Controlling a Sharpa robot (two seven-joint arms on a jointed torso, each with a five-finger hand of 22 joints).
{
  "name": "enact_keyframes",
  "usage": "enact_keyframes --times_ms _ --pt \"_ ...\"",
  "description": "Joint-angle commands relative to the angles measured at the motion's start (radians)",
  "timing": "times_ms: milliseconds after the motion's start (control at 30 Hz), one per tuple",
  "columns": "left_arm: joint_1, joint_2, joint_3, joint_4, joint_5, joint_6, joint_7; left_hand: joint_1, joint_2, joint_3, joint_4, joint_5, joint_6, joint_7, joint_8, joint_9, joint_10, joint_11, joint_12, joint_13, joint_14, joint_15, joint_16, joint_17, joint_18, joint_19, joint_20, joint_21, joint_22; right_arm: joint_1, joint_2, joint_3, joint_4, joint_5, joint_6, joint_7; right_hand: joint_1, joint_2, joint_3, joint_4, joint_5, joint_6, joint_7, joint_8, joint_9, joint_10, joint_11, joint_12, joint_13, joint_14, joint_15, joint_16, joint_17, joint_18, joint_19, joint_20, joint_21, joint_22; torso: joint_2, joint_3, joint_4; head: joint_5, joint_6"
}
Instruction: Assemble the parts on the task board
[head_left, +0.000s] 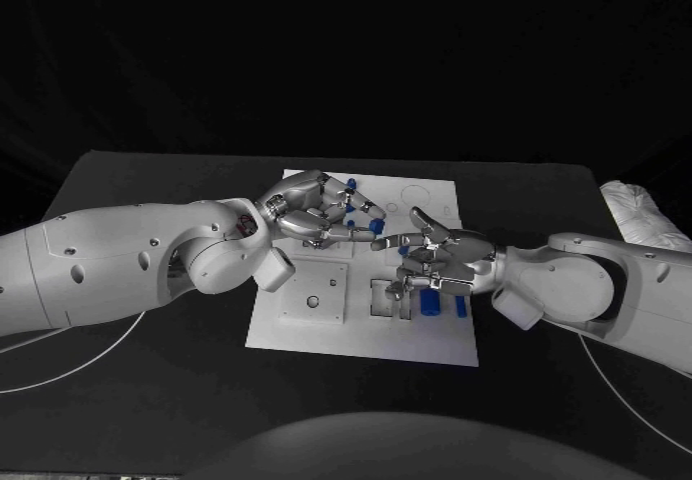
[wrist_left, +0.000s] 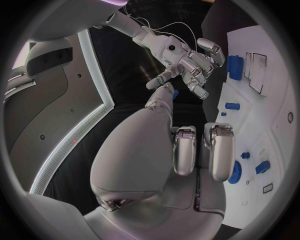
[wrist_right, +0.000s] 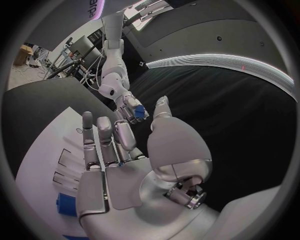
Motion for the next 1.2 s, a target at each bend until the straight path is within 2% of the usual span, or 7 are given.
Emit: enact_keyframes --times_ms 33,133,267,500,833,1067,1200 --pt "0.000 0.001 0.000 0.003 -0.001 0.003 0.013 -0.001 0.010 -0.004 -0.001 0.006 0.008 0.001 0.006 0.012 0.104 0.005 0.002 0.263 0.107 0.000 0.002 0.263 -0.007 0.102 -0.003 0.004 0.263 -0.003 -0.005 0.000 0.001 -0.063 0.089 -0.018 -0.023 -0.060 0.007 0.045 -0.002 -0.006 -0.004 -0.011 -0.004 -0.046 0.005 -0.009 0.155 -0.074 0.005 -0.018 0.074 0.014 0.006 0.010 -0.013 -0.012 0.000 -0.0008 -0.0002 0.001 0.000" --pt "0.000 0.000 0.000 0.002 -0.001 0.003 0.012 -0.001 0.011 -0.005 -0.001 0.008 0.011 0.002 0.007 0.012 0.104 0.006 0.002 0.263 0.107 0.001 0.002 0.263 -0.007 0.102 -0.002 0.004 0.263 -0.004 -0.010 0.000 -0.002 -0.077 0.110 -0.020 -0.057 -0.218 0.029 0.145 0.001 -0.016 -0.014 -0.030 -0.013 -0.222 0.013 -0.044 0.120 -0.301 0.013 -0.081 0.029 0.016 0.012 0.016 -0.025 -0.023 -0.001 0.0000 0.0000 0.002 0.000" --pt "0.000 0.000 0.000 0.001 -0.001 0.003 0.012 -0.001 0.011 -0.005 -0.001 0.008 0.011 0.002 0.007 0.012 0.104 0.006 0.002 0.263 0.107 0.001 0.002 0.263 -0.007 0.102 -0.002 0.004 0.263 -0.005 -0.014 0.000 -0.005 -0.097 0.118 -0.021 -0.095 -0.255 0.007 0.146 0.003 -0.009 -0.021 -0.054 -0.024 -0.282 0.032 -0.076 0.106 -0.341 0.032 -0.129 -0.012 0.032 0.082 0.020 -0.015 -0.038 -0.001 0.0004 0.0005 0.004 0.000" --pt "0.000 -0.001 0.000 0.003 -0.001 0.008 0.009 -0.001 0.011 -0.006 0.000 0.009 0.012 0.002 0.007 0.012 0.104 0.007 0.002 0.263 0.107 0.001 0.002 0.263 -0.007 0.102 -0.002 0.004 0.263 -0.010 -0.012 0.000 -0.015 -0.117 0.044 0.005 -0.061 -0.053 0.098 0.118 0.004 0.186 0.004 -0.031 -0.001 0.515 0.001 0.063 0.263 0.878 -0.002 0.202 0.263 -0.098 0.946 -0.022 0.620 0.238 0.000 -0.0001 -0.0006 0.007 0.000" --pt "-0.001 0.000 0.000 0.004 -0.001 0.015 0.005 -0.001 0.012 -0.007 0.000 0.010 0.013 0.002 0.008 0.013 0.104 0.008 0.002 0.263 0.107 0.002 0.002 0.263 -0.007 0.102 -0.002 0.004 0.263 -0.017 -0.006 0.000 -0.030 -0.112 -0.022 -0.006 0.034 0.039 0.077 0.034 0.248 0.283 -0.032 0.018 0.110 0.515 -0.093 0.063 0.263 0.878 -0.092 0.202 0.263 -0.150 1.165 -0.110 0.791 0.322 0.000 -0.0003 0.0001 0.007 0.000" --pt "-0.001 0.000 0.000 0.002 -0.001 0.021 0.001 -0.002 0.012 -0.007 0.000 0.011 0.013 0.002 0.007 0.012 0.104 0.008 0.002 0.263 0.107 0.002 0.002 0.263 -0.007 0.102 -0.002 0.004 0.263 -0.019 -0.003 0.000 -0.039 -0.106 0.018 -0.036 -0.011 0.064 0.077 0.099 0.646 0.292 -0.055 0.023 0.151 0.515 -0.137 0.063 0.263 0.878 -0.137 0.202 0.263 -0.150 1.165 -0.153 0.791 0.322 0.000 0.0000 0.0004 0.008 0.000" --pt "-0.001 0.000 0.000 0.002 -0.001 0.023 -0.002 -0.002 0.013 -0.008 0.000 0.012 0.012 0.003 0.007 0.012 0.104 0.009 0.002 0.263 0.107 0.003 0.002 0.263 -0.007 0.102 -0.001 0.004 0.263 -0.020 -0.001 0.000 -0.043 -0.123 0.065 -0.072 -0.055 0.046 0.058 0.128 0.557 0.294 -0.050 -0.003 0.155 0.515 -0.153 0.063 0.263 0.878 -0.153 0.202 0.263 -0.150 1.165 -0.170 0.791 0.322 -0.001 -0.0005 -0.0001 0.008 0.000"
